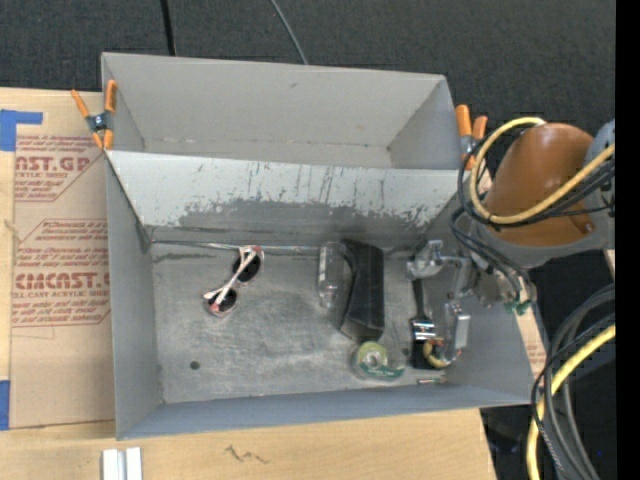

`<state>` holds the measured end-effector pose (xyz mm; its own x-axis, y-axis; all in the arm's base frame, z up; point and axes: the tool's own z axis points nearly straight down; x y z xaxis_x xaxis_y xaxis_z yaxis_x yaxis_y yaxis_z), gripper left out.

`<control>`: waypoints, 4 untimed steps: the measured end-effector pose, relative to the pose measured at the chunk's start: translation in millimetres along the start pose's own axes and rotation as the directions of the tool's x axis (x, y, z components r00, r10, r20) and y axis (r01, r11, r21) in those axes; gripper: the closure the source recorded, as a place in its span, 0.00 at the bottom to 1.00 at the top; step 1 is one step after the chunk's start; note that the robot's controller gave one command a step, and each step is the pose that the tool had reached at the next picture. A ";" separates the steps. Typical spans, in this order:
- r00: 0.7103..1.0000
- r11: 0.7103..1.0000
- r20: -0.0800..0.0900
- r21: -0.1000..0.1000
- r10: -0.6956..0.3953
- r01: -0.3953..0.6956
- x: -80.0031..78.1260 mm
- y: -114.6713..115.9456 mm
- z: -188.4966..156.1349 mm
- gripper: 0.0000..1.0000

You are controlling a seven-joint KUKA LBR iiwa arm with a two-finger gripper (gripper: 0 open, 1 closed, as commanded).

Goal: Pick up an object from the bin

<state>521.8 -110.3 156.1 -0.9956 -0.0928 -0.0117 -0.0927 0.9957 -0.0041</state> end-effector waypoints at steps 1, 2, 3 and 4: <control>0.959 0.959 -0.015 -0.013 -0.284 0.284 19.7 -8.7 29.6 0.00; 0.935 0.935 -0.006 -0.006 -0.355 0.355 31.4 -20.7 54.0 0.00; 0.900 0.900 -0.004 -0.010 -0.436 0.436 32.5 -23.5 83.0 1.00; 0.900 0.900 -0.004 -0.010 -0.436 0.436 32.5 -23.4 83.0 1.00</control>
Offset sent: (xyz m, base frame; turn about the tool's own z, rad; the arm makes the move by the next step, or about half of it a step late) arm -0.0361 -0.0291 -0.0698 -0.3476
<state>492.6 -136.9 72.8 -0.8554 -0.5179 -0.0052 -0.5179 0.8555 0.0011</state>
